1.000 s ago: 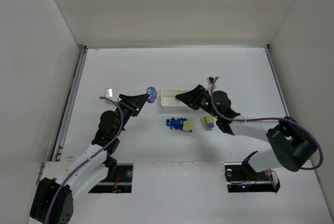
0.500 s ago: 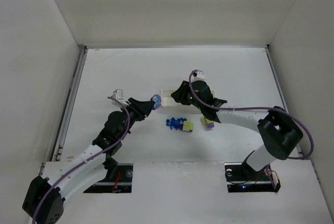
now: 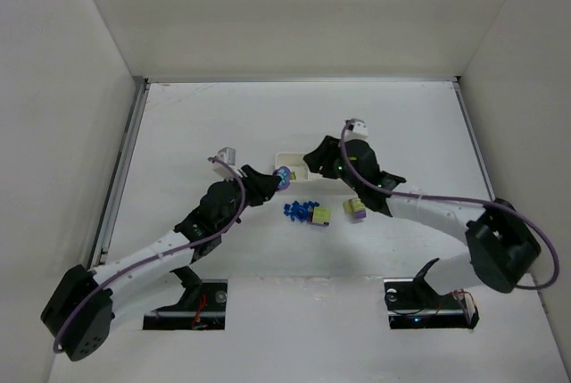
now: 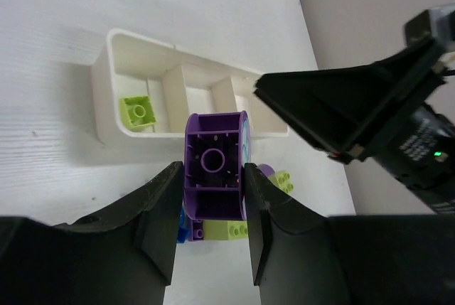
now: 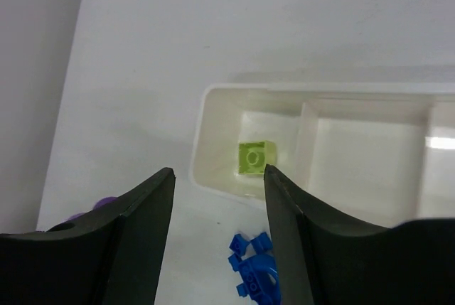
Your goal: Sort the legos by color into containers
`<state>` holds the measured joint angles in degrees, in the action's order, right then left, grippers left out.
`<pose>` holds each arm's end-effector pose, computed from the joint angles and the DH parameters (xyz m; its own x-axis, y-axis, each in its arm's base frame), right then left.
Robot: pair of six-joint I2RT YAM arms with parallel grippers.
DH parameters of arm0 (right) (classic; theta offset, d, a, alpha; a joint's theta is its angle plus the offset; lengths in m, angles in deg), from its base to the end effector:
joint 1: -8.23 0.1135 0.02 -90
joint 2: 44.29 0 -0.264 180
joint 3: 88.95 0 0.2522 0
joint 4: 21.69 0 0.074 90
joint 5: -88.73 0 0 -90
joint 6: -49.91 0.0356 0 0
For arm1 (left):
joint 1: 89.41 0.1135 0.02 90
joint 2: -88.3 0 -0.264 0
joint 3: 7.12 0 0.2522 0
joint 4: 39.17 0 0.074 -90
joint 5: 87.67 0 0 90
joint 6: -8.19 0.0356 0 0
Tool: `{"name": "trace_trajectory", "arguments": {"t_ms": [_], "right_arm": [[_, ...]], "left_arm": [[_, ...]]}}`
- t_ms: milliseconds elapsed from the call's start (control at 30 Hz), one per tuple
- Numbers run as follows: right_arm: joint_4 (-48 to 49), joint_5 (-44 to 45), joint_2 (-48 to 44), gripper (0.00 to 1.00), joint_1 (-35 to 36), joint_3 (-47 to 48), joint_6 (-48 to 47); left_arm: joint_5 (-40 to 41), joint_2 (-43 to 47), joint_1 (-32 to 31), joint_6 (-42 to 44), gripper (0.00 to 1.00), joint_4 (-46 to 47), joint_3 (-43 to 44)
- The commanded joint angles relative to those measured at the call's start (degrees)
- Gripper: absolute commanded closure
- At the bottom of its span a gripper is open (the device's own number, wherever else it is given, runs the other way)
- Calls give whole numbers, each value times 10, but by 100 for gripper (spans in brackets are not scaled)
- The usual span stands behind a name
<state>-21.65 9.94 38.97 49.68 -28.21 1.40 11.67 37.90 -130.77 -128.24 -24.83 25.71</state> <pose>0.2464 0.2084 0.2374 -0.5557 0.3763 -0.7414 -0.1957 0.8075 0.5565 0.1548 -0.1286 0.2346 -0.4134 -0.5885 -0.6948 0.3349 0.6112 -0.7171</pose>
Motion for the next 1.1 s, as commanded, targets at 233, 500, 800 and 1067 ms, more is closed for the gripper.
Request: {"name": "trace_trajectory", "arguments": {"t_ms": [233, 500, 800, 1067], "right_arm": [[-28, 157, -325, 69, -119, -188, 20], [-55, 155, -416, 50, -151, -245, 20], [-51, 138, -439, 45, -149, -261, 17], [-55, 138, -456, 34, -149, -266, 13]], "left_arm": [[12, -282, -100, 71, 84, 97, 215], [-1, -468, -114, 81, 83, 90, 369], [12, -559, -126, 100, 78, 57, 470], [23, -577, -127, 102, 51, 41, 492]]}}
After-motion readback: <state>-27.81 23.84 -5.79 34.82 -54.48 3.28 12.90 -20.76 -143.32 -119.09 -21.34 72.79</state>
